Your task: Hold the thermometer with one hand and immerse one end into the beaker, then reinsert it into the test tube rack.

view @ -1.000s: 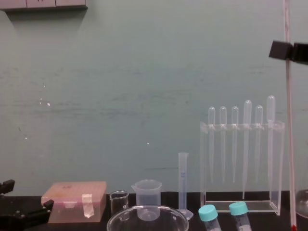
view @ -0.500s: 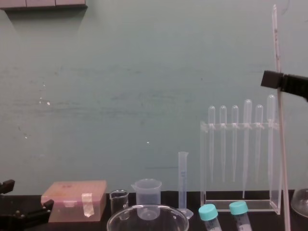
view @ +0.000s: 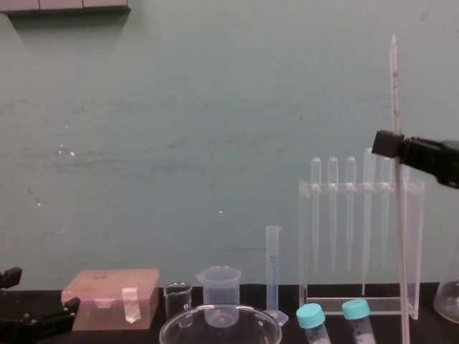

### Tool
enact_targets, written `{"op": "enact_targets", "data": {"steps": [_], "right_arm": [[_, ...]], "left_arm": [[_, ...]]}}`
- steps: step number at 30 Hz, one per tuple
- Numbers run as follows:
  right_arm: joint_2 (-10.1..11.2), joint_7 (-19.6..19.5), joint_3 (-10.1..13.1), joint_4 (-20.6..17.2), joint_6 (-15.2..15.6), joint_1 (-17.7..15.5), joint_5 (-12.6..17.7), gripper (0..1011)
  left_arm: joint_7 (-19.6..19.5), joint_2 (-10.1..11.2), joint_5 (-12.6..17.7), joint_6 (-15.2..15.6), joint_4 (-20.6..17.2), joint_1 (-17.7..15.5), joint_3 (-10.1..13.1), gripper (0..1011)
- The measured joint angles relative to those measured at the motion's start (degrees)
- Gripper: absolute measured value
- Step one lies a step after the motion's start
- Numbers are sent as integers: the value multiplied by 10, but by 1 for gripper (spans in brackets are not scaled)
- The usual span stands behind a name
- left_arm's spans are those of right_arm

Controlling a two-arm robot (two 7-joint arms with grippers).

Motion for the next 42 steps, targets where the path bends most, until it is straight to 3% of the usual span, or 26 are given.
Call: {"op": "enact_targets", "data": {"steps": [17,42], "right_arm": [[-16,11,-12,47,2,4,-14,56],[-18,10,-12,49,-7,-5,-26,56]], "left_arm": [[0,0,0,0,0,0,0,1008],[0,0,0,0,0,0,0,1008]]}}
